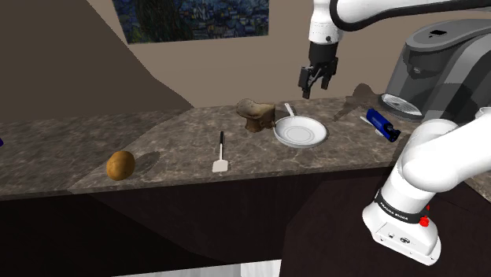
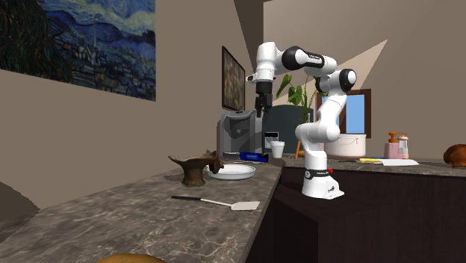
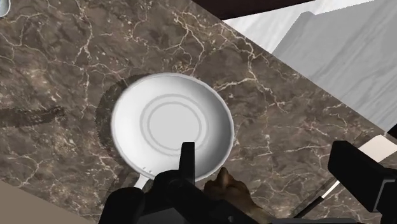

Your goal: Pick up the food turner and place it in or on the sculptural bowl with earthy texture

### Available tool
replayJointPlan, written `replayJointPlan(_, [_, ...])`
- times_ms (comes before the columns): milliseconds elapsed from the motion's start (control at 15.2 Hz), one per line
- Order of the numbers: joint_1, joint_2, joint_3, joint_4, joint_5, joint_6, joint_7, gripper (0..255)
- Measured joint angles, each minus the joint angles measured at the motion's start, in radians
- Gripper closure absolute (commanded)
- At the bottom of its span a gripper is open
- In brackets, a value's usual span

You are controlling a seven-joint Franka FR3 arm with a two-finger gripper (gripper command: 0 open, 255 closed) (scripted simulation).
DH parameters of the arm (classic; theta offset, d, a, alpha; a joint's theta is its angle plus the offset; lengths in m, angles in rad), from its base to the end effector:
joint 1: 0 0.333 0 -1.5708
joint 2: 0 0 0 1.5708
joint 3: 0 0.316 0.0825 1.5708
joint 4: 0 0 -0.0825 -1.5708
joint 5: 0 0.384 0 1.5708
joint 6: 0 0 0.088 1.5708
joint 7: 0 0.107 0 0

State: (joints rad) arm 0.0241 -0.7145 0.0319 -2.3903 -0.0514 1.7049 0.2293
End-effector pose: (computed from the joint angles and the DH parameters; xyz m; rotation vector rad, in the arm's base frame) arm 0.3366 0.0162 0.5633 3.0621 -0.2681 0.0591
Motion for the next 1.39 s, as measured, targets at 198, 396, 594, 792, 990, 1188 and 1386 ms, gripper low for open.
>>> replayJointPlan(198, [0.003, 0.065, 0.051, -0.008, 0.031, 0.073, 0.094, 0])
replayJointPlan(396, [0.001, 0.156, 0.096, 0.000, 0.050, 0.156, 0.183, 0])
replayJointPlan(594, [-0.002, 0.252, 0.141, 0.019, 0.061, 0.234, 0.274, 0])
replayJointPlan(792, [-0.007, 0.351, 0.181, 0.050, 0.060, 0.303, 0.363, 0])
replayJointPlan(990, [-0.014, 0.467, 0.217, 0.109, 0.045, 0.359, 0.456, 0])
replayJointPlan(1188, [-0.017, 0.590, 0.246, 0.174, 0.016, 0.413, 0.553, 0])
replayJointPlan(1386, [-0.013, 0.709, 0.265, 0.254, -0.023, 0.449, 0.650, 0])
